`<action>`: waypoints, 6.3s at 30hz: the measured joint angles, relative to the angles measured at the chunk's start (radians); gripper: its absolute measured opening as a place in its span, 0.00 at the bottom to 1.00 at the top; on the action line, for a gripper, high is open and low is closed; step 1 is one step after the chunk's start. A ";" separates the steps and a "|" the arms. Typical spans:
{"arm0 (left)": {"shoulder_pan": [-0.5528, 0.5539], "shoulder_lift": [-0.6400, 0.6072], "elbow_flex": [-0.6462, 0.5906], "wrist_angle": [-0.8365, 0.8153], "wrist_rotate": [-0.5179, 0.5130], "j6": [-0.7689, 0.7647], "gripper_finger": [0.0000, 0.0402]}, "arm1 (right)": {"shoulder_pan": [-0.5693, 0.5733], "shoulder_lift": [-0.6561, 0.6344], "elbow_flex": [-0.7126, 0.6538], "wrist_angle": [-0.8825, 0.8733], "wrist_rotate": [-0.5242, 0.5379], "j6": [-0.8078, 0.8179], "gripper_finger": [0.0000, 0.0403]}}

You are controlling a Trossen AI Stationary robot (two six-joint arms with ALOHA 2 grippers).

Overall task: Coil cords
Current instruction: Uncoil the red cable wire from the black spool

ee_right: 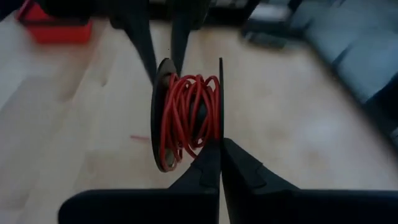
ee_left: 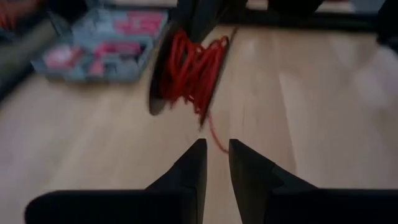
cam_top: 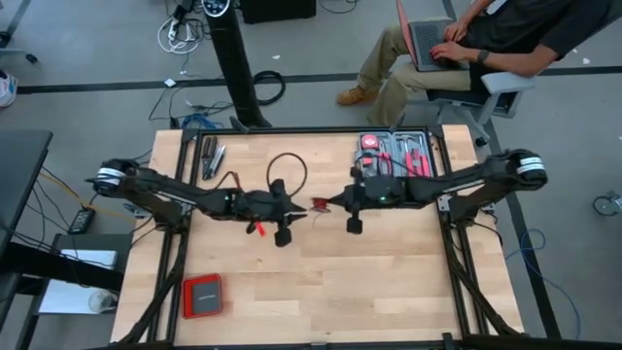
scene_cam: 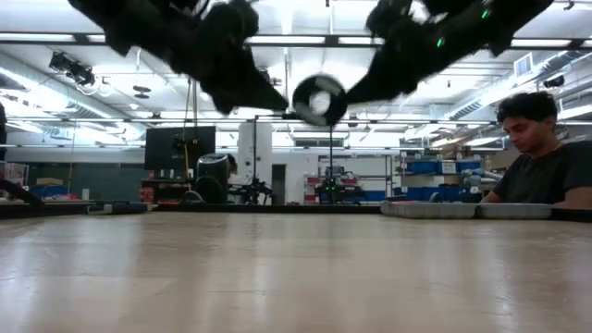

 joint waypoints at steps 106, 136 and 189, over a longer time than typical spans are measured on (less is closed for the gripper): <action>0.034 -0.034 0.136 0.001 0.085 -0.531 0.25 | 0.171 -0.107 0.061 0.213 0.330 -0.321 0.00; 0.016 -0.034 0.136 0.013 0.203 -0.369 0.00 | 0.166 -0.107 0.028 0.222 0.343 -0.312 0.00; -0.010 -0.135 0.136 -0.232 0.388 -0.348 0.00 | 0.113 -0.045 0.021 0.130 0.549 -0.127 0.00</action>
